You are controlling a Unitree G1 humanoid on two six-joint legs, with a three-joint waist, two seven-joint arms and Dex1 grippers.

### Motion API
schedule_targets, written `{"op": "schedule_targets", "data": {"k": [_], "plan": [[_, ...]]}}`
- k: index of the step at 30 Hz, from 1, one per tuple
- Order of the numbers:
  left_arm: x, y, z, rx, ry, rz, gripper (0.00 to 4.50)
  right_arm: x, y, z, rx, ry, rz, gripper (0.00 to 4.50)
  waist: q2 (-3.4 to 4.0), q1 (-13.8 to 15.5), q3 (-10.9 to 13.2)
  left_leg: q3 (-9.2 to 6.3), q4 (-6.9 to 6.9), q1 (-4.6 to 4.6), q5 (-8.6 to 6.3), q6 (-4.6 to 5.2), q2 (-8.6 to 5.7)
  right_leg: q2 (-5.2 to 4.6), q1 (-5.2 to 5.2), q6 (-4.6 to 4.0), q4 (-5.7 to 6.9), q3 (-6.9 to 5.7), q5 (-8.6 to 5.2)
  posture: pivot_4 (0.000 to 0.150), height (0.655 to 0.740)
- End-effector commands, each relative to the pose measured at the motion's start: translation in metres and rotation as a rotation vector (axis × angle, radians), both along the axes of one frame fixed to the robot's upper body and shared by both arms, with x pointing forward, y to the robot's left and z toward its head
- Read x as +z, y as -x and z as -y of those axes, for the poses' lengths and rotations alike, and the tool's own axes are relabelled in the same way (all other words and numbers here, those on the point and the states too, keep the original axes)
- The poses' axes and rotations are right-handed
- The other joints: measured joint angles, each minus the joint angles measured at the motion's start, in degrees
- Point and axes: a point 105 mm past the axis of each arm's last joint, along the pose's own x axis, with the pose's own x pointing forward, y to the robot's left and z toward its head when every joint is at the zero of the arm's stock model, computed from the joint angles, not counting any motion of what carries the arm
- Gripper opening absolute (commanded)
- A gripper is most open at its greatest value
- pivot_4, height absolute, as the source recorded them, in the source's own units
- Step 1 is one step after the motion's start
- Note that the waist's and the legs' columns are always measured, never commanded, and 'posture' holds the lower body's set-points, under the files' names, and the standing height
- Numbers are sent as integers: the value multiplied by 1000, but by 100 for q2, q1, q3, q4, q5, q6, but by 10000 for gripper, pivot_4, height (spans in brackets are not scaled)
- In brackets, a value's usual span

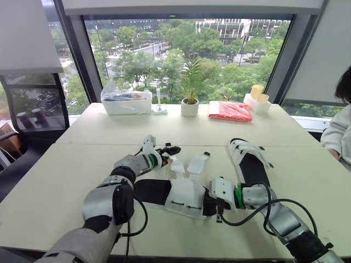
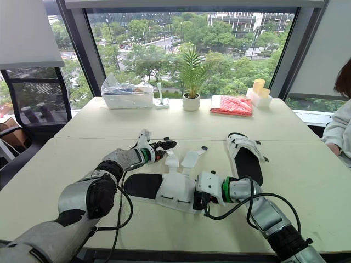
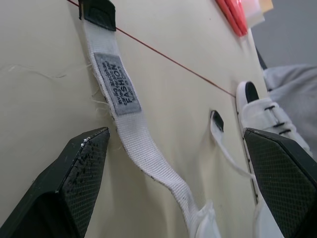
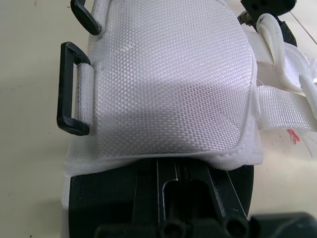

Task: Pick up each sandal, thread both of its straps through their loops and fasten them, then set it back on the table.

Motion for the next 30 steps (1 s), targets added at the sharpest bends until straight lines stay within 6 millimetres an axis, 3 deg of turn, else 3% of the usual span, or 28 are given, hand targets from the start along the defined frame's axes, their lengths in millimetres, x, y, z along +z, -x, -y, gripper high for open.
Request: {"op": "schedule_targets", "data": {"k": [1, 3, 10, 14, 20, 24, 30], "plan": [[0, -3, -3, 56, 44, -7, 44513, -21, 0, 9, -54, 59, -59, 0, 0, 0, 0, 0, 0, 0, 0, 0, 0, 0, 0, 0, 0, 0, 0, 1500, 7374], [-2, -3, -3, 71, 49, -13, 36104, -21, 1, 9, -55, 60, -59, 0, 0, -1, 0, 0, 0, 1, 0, -1, 0, 0, 0, 0, 0, 0, 0, 1500, 7374], [-4, -3, -3, 86, 78, -24, 530, -21, 1, 10, -58, 68, -58, 0, 0, -1, 0, 0, -3, 1, 0, -1, 0, 0, -1, 0, 0, 0, 0, 1500, 7374], [5, -3, -3, 51, 113, 16, 530, -22, 1, 10, -56, 74, -58, 0, 0, -2, 0, 0, -3, 1, 0, -1, 0, 0, -1, 0, -1, 0, 0, 1500, 7374], [41, 3, 0, -160, 94, 248, 530, -23, 0, 10, -51, 81, -52, 0, 0, -10, 0, 1, -4, 1, 0, -1, -1, 0, -1, 0, -1, -1, 0, 1500, 7374], [58, 17, 2, -339, 96, 368, 530, -23, -1, 10, -49, 80, -48, 0, 0, -13, 0, 1, -5, 1, 0, -1, -1, 1, 0, 0, -2, -1, 0, 1500, 7374], [91, 46, 0, -580, 60, 707, 530, -23, -2, 9, -40, 83, -43, 0, 1, -18, -1, 1, -5, 1, 0, -1, 1, 1, 2, 0, -4, 0, 0, 1500, 7374]]}}
